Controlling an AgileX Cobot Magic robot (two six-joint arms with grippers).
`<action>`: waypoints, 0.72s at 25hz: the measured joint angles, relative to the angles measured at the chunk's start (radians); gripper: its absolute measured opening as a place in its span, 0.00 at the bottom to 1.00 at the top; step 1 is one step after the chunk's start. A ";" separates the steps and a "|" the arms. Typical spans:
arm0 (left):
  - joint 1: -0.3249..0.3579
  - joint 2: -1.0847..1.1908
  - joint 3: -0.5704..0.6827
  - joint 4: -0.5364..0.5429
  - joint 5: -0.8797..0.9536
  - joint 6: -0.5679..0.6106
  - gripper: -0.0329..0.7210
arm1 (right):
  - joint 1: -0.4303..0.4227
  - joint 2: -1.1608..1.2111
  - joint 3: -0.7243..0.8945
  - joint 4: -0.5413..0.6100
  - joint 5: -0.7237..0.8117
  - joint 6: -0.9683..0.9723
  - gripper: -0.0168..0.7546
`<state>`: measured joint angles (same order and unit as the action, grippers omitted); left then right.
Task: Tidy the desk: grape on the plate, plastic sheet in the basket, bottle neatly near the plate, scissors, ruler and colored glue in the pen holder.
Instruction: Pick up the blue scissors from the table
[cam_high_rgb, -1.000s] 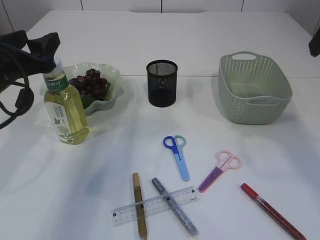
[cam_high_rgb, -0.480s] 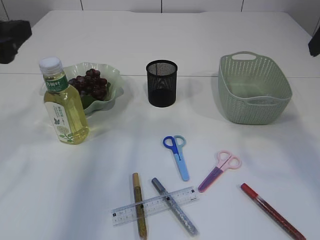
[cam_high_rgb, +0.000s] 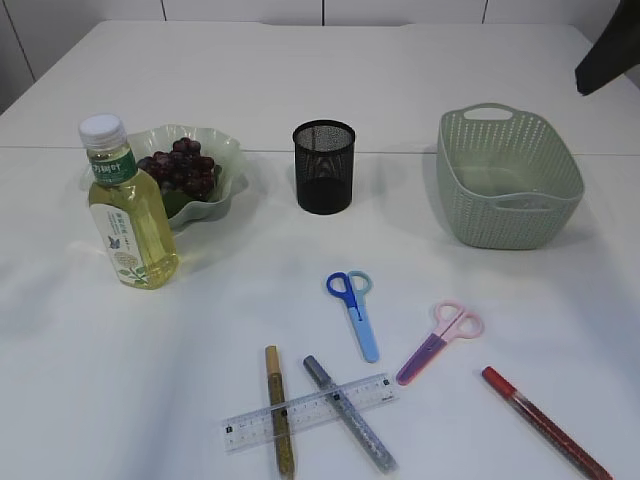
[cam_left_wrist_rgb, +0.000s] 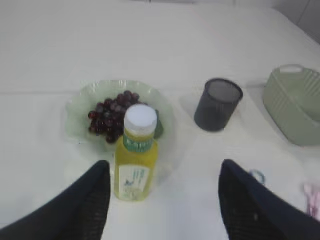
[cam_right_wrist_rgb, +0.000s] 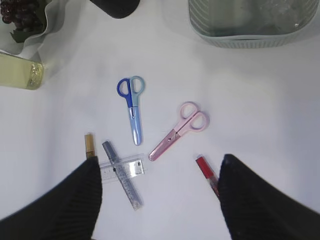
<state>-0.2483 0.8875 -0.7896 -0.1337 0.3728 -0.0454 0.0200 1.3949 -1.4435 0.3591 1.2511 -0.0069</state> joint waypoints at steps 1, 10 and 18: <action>0.000 -0.007 -0.031 -0.005 0.075 0.000 0.70 | 0.000 0.000 0.000 0.000 0.000 0.000 0.75; 0.000 -0.009 -0.203 -0.009 0.592 0.000 0.64 | 0.063 0.000 0.000 -0.117 0.000 0.067 0.73; 0.000 -0.009 -0.227 0.001 0.674 0.000 0.64 | 0.315 0.161 -0.022 -0.182 0.000 0.233 0.67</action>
<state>-0.2483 0.8785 -1.0171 -0.1328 1.0465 -0.0454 0.3350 1.5559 -1.4652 0.1767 1.2511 0.2260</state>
